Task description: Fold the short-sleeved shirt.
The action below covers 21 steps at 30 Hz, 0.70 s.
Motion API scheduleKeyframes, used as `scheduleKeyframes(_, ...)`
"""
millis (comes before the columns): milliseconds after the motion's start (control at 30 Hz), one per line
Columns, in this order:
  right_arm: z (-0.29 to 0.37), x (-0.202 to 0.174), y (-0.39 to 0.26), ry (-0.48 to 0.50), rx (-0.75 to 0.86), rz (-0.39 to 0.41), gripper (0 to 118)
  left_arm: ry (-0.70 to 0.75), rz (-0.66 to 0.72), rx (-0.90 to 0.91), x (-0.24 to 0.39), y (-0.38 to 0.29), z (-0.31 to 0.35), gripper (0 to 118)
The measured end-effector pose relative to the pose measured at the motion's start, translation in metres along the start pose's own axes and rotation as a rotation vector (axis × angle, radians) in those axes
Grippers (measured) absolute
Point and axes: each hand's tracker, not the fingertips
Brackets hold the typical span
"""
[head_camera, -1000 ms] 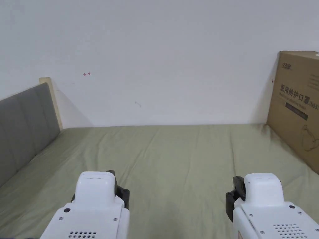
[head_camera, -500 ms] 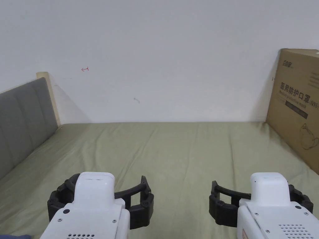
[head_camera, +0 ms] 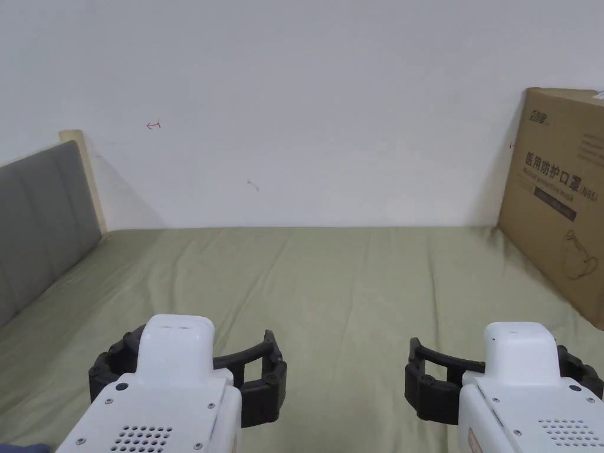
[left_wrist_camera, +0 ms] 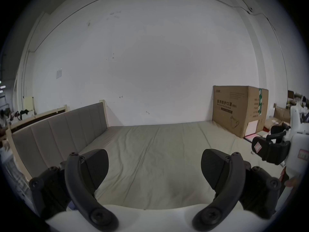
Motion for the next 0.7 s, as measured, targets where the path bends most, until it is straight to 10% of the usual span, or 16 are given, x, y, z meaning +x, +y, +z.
scheduleKeyframes(700,-0.002,-0.001,-0.001,0.009,-0.012,0.016,117,-0.029,-0.04,0.036,0.008,-0.009,-0.002,114)
